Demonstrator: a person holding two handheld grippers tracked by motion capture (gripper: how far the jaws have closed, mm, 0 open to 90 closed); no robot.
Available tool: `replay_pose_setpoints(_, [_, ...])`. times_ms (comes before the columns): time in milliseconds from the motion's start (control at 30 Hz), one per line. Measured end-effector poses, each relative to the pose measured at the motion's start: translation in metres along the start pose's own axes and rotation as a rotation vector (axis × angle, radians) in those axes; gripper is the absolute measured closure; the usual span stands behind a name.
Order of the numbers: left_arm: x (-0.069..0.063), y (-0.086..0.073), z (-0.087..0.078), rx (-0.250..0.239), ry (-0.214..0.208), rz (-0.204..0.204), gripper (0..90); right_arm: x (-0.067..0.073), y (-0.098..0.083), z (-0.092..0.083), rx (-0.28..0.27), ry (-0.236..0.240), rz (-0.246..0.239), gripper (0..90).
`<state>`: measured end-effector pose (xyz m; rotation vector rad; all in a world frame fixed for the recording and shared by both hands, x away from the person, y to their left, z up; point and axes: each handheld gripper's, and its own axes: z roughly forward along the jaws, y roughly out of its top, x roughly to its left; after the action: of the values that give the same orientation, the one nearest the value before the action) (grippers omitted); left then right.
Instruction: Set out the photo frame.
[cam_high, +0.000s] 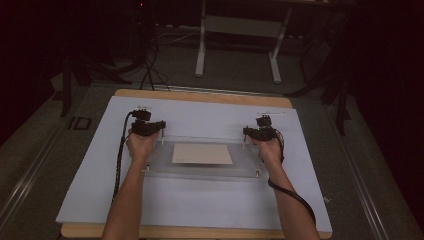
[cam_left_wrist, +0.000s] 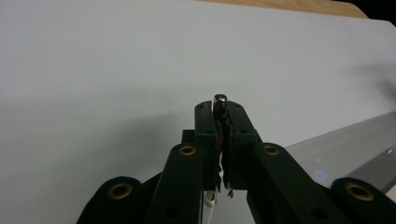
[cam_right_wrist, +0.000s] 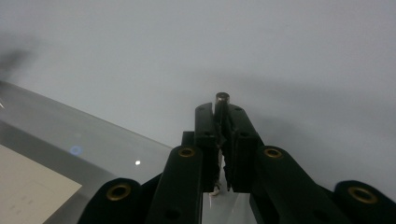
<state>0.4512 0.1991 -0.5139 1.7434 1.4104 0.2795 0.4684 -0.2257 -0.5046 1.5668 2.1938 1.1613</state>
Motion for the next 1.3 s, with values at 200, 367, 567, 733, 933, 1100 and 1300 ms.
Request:
replay_pose_setpoints(200, [0.000,-0.001,0.000,-0.004,0.003,-0.011,85.7,0.007,-0.003,-0.006,-0.007,-0.044,-0.063,79.5])
replay_pose_setpoints(367, [0.001,-0.001,0.000,-0.004,-0.001,-0.021,85.5,0.015,-0.002,-0.027,-0.059,-0.035,-0.111,75.2])
replay_pose_setpoints(567, [0.001,0.000,0.001,-0.004,-0.007,-0.034,85.3,0.030,-0.004,-0.049,-0.107,0.034,-0.166,74.4])
replay_pose_setpoints(733, [0.002,0.000,0.001,-0.004,-0.009,-0.039,85.3,0.050,-0.010,-0.070,-0.115,0.107,-0.221,74.5])
replay_pose_setpoints(933, [0.003,0.000,0.002,-0.006,-0.014,-0.052,85.0,0.065,-0.015,-0.083,-0.090,0.189,-0.264,74.5])
replay_pose_setpoints(1100, [0.003,0.000,0.002,-0.003,-0.013,-0.052,85.0,0.074,-0.018,-0.096,-0.098,0.223,-0.290,74.6])
replay_pose_setpoints(1300, [0.002,0.000,0.002,-0.004,-0.011,-0.051,85.0,0.099,-0.021,-0.125,-0.112,0.278,-0.366,75.9])
